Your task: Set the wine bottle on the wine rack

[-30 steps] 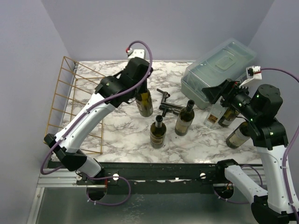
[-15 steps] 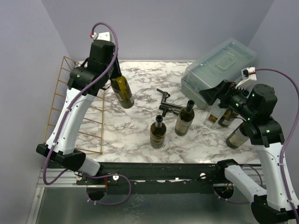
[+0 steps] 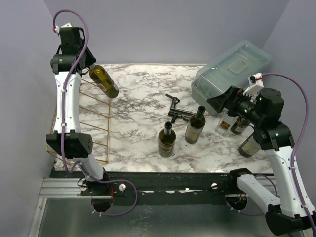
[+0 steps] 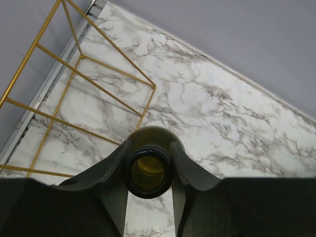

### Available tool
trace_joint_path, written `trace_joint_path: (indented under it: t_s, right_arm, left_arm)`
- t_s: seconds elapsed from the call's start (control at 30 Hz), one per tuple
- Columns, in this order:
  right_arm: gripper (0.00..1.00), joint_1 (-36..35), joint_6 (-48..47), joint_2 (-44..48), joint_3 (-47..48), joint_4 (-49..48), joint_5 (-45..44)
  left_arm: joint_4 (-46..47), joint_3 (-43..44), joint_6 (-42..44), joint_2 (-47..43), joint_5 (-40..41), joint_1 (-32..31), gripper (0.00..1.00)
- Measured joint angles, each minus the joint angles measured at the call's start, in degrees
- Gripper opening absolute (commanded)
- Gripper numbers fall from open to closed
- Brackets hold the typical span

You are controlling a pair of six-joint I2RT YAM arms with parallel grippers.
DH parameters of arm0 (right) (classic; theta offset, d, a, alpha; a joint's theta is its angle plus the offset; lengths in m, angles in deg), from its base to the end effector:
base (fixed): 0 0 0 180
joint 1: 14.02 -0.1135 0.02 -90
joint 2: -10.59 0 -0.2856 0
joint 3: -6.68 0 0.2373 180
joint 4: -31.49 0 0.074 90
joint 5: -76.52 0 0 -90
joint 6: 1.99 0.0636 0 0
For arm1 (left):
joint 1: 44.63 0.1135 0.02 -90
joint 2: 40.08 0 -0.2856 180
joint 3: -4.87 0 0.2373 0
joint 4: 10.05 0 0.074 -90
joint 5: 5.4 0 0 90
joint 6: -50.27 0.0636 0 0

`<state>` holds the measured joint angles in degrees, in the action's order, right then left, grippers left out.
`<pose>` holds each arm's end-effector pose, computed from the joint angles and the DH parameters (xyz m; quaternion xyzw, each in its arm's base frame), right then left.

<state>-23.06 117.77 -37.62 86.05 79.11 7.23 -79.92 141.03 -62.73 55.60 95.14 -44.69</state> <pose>0.1552 0.0475 0.4114 0.0359 0.7945 0.3314 0.5076 0.3477 0.0113 0.4847 -0.2164 0.8333 -0.0227 0.5082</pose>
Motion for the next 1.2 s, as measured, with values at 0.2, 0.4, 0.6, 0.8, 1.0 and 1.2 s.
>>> trace_joint_path:
  t_s: [0.2,0.4,0.6,0.8,1.0,1.2]
  right_arm:
    - [0.98,0.0,-0.02,-0.04,-0.11,-0.22,-2.01]
    - [0.98,0.0,-1.22,-0.31,1.49,-0.33,-4.2]
    - [0.98,0.0,-1.29,-0.26,1.51,-0.68,-4.76]
    - [0.98,0.0,-1.29,-0.55,1.27,-0.74,-4.76]
    - [0.98,0.0,-1.29,-0.63,1.2,-0.74,-4.76]
    - [0.98,0.0,-1.27,-0.66,0.85,-0.83,-4.76]
  left_arm:
    - [2.6,2.58,-4.11,9.66,-5.31,9.27,0.0]
    - [4.07,4.98,-6.25,14.84,-8.26,11.13,0.0]
    - [5.66,5.66,-8.17,15.78,-10.4,11.32,0.0]
    - [7.72,5.66,-9.84,15.82,-10.58,12.61,0.0]
    - [9.35,5.66,-11.23,16.81,-10.6,14.19,0.0]
    - [9.4,5.29,-11.69,18.32,-10.58,14.51,0.0]
